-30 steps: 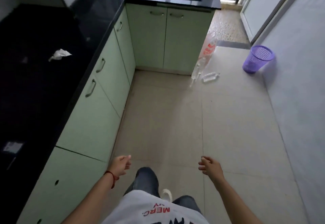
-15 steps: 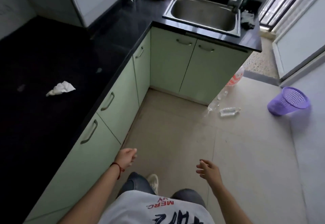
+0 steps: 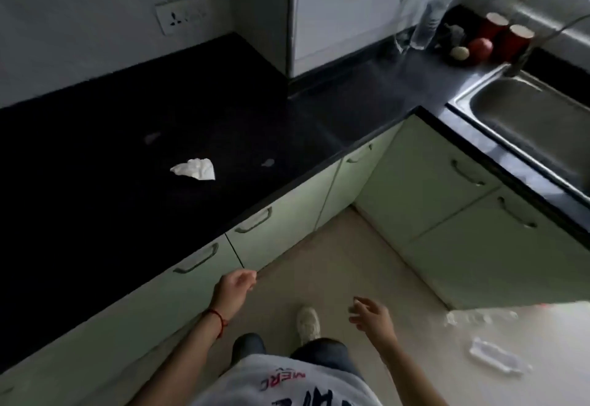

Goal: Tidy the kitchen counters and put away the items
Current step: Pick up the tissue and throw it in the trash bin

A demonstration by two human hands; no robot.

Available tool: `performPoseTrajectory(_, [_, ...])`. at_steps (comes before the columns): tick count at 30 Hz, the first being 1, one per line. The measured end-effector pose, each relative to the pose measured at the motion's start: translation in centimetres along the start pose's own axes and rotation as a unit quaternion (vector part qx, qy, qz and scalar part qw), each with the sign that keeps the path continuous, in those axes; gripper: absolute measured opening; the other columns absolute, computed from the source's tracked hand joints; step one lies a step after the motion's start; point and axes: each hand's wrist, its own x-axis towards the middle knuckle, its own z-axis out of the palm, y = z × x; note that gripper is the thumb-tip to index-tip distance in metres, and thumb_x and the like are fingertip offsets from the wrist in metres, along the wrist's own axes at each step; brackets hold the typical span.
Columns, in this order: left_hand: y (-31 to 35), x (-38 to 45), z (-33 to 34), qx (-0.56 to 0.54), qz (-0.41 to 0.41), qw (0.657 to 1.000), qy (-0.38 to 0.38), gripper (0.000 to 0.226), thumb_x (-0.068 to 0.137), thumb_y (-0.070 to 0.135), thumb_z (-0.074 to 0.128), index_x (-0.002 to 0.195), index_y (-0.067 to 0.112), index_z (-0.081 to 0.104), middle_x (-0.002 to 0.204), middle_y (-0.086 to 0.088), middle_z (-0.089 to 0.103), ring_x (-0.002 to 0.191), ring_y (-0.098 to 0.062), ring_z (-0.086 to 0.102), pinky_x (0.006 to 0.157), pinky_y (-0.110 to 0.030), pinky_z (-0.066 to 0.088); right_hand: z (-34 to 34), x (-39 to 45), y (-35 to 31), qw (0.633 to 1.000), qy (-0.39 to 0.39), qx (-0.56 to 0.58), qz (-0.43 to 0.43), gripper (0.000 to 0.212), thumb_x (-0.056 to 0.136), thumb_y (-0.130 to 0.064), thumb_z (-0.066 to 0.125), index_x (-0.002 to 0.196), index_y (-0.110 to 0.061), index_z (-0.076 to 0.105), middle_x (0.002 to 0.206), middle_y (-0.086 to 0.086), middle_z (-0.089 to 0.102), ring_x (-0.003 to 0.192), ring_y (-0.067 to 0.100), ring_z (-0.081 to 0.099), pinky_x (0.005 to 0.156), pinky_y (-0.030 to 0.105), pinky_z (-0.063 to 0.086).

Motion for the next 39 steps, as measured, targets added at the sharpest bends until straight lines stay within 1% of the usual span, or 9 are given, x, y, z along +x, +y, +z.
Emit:
performPoseTrajectory(4, [0.3, -1.2, -0.4, -0.052, -0.028, 0.995, 0.077, 0.024, 0.090, 0.015, 0.052, 0.073, 0.031, 0.057, 0.077, 0.005, 0.062, 0.084, -0.022, 0.059, 0.069, -0.026, 0.042, -0.6, 4.7, -7.9, 0.991, -0.063, -0.075, -0.089, 0.023, 0.091, -0.010, 0.052, 0.110, 0.000, 0.061, 0.080, 0.008, 0.065, 0.064, 0.017, 0.062, 0.052, 0.016, 0.046])
performPoseTrajectory(7, [0.4, -2.6, -0.5, -0.085, -0.035, 0.985, 0.148, 0.021, 0.089, 0.014, 0.053, 0.076, 0.030, 0.058, 0.083, -0.002, 0.064, 0.086, -0.022, 0.059, 0.069, -0.025, 0.043, 0.9, 6.6, -13.0, 0.977, -0.111, -0.115, -0.144, 0.022, 0.091, -0.009, 0.052, 0.109, 0.000, 0.061, 0.078, 0.004, 0.064, 0.065, 0.017, 0.061, 0.059, 0.025, 0.045])
performPoseTrajectory(13, [0.7, -4.2, -2.3, -0.025, -0.003, 0.949, 0.315, 0.019, 0.087, 0.008, 0.056, 0.103, 0.002, 0.064, 0.100, -0.013, 0.067, 0.093, -0.022, 0.062, 0.069, -0.005, 0.042, 7.1, 6.7, -20.0, 0.944, -0.225, -0.124, -0.205, 0.014, 0.092, -0.011, 0.050, 0.102, -0.012, 0.060, 0.083, 0.002, 0.066, 0.070, 0.017, 0.063, 0.064, 0.024, 0.047])
performPoseTrajectory(18, [1.3, -2.5, -6.8, 0.079, 0.057, 0.908, 0.407, 0.027, 0.084, 0.015, 0.058, 0.108, 0.002, 0.063, 0.110, -0.016, 0.064, 0.105, -0.029, 0.058, 0.088, -0.030, 0.043, 13.5, 4.4, -24.9, 0.917, -0.263, -0.143, -0.263, 0.013, 0.090, -0.010, 0.053, 0.089, -0.020, 0.061, 0.076, 0.000, 0.065, 0.070, 0.021, 0.061, 0.071, 0.035, 0.048])
performPoseTrajectory(22, [1.0, 0.3, -10.0, 0.165, 0.035, 0.903, 0.395, 0.042, 0.083, 0.026, 0.056, 0.119, 0.004, 0.059, 0.130, -0.018, 0.056, 0.125, -0.036, 0.047, 0.102, -0.049, 0.041, 18.2, 3.1, -29.4, 0.889, -0.236, -0.209, -0.332, 0.021, 0.090, -0.019, 0.052, 0.107, -0.015, 0.063, 0.091, 0.006, 0.066, 0.090, 0.022, 0.061, 0.077, 0.032, 0.045])
performPoseTrajectory(27, [0.6, 3.0, -12.2, 0.281, -0.008, 0.912, 0.299, 0.049, 0.090, 0.030, 0.050, 0.135, 0.013, 0.042, 0.148, -0.012, 0.035, 0.139, -0.033, 0.028, 0.110, -0.052, 0.027, 23.5, 3.7, -33.6, 0.835, -0.191, -0.327, -0.399, 0.036, 0.090, -0.019, 0.049, 0.126, -0.016, 0.052, 0.130, 0.006, 0.056, 0.116, 0.024, 0.052, 0.082, 0.023, 0.037])
performPoseTrajectory(31, [-0.6, 3.2, -12.7, 0.344, -0.021, 0.903, 0.257, 0.049, 0.084, 0.042, 0.035, 0.120, 0.018, 0.057, 0.129, -0.009, 0.059, 0.118, -0.030, 0.057, 0.090, -0.050, 0.048, 26.2, 5.6, -34.0, 0.720, -0.186, -0.496, -0.449, 0.049, 0.091, -0.012, 0.049, 0.138, -0.021, 0.037, 0.152, 0.000, 0.028, 0.138, 0.023, 0.028, 0.107, 0.039, 0.033])
performPoseTrajectory(36, [-1.0, 3.5, -12.4, 0.327, -0.029, 0.905, 0.271, 0.061, 0.093, 0.047, 0.004, 0.124, 0.020, 0.050, 0.131, -0.007, 0.057, 0.124, -0.027, 0.049, 0.095, -0.050, 0.045, 26.7, 6.4, -32.8, 0.648, -0.149, -0.561, -0.492, 0.044, 0.090, -0.021, 0.052, 0.132, -0.019, 0.042, 0.138, 0.005, 0.042, 0.125, 0.024, 0.040, 0.100, 0.037, 0.039])
performPoseTrajectory(39, [-0.8, 3.8, -12.2, 0.306, -0.027, 0.909, 0.283, 0.057, 0.093, 0.045, 0.009, 0.123, 0.018, 0.049, 0.130, -0.011, 0.057, 0.126, -0.024, 0.034, 0.095, -0.053, 0.042, 26.3, 6.9, -32.0, 0.674, -0.128, -0.520, -0.509, 0.035, 0.087, -0.025, 0.057, 0.120, -0.016, 0.053, 0.122, 0.006, 0.053, 0.111, 0.022, 0.050, 0.087, 0.031, 0.044])
